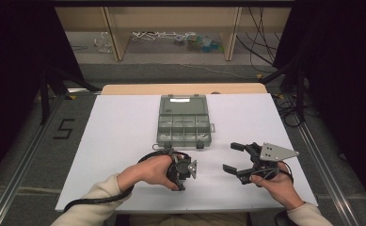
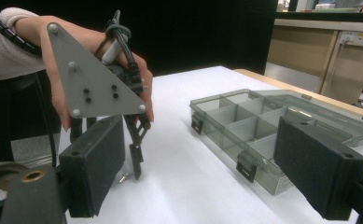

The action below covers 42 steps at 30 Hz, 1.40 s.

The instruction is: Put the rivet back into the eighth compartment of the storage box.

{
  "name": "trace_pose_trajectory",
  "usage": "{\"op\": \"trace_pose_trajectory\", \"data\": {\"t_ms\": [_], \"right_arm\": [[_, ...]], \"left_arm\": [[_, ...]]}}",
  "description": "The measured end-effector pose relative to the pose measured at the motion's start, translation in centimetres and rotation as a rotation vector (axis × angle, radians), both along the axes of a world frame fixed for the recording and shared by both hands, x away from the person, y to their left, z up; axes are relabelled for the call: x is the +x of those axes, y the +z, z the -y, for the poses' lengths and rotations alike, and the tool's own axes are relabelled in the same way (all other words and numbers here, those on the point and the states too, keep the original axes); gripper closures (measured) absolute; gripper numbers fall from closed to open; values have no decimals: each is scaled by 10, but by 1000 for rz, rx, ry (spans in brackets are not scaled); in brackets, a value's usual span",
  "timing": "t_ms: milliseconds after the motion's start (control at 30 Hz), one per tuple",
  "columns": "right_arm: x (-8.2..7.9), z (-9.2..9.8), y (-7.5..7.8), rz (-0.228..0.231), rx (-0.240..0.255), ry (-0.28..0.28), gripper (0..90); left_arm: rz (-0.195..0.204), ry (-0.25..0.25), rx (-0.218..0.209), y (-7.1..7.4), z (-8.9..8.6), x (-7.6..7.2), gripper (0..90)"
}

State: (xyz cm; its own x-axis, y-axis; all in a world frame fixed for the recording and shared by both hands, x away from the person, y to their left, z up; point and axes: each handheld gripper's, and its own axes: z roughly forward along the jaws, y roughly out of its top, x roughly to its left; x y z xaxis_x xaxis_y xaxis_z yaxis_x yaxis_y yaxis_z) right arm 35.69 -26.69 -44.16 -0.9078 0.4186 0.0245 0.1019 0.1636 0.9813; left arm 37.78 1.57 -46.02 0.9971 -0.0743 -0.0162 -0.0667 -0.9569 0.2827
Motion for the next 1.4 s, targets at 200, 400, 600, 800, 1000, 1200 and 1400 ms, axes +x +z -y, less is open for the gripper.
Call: {"op": "trace_pose_trajectory", "data": {"t_ms": [200, 400, 600, 800, 1000, 1200, 1400], "right_arm": [[0, -1, 0, 5, 15, 6, 175], [0, 0, 0, 0, 0, 0, 175], [0, -1, 0, 6, 15, 6, 176], [1, 0, 0, 9, 14, 7, 175], [1, 0, 0, 10, 14, 7, 176], [0, 0, 0, 7, 18, 4, 176], [0, -1, 0, 17, 15, -14, 175]], "left_arm": [[-3, -23, 10, 1, 2, -1, 741], [3, -5, 14, 0, 4, -4, 818], [5, -9, 23, 1, 3, -3, 823], [9, -2, 17, 3, -1, 2, 824], [26, 34, -49, 12, -5, 4, 824], [51, 75, -103, 21, -11, 10, 825], [71, 106, -146, 26, -14, 14, 826]]}}
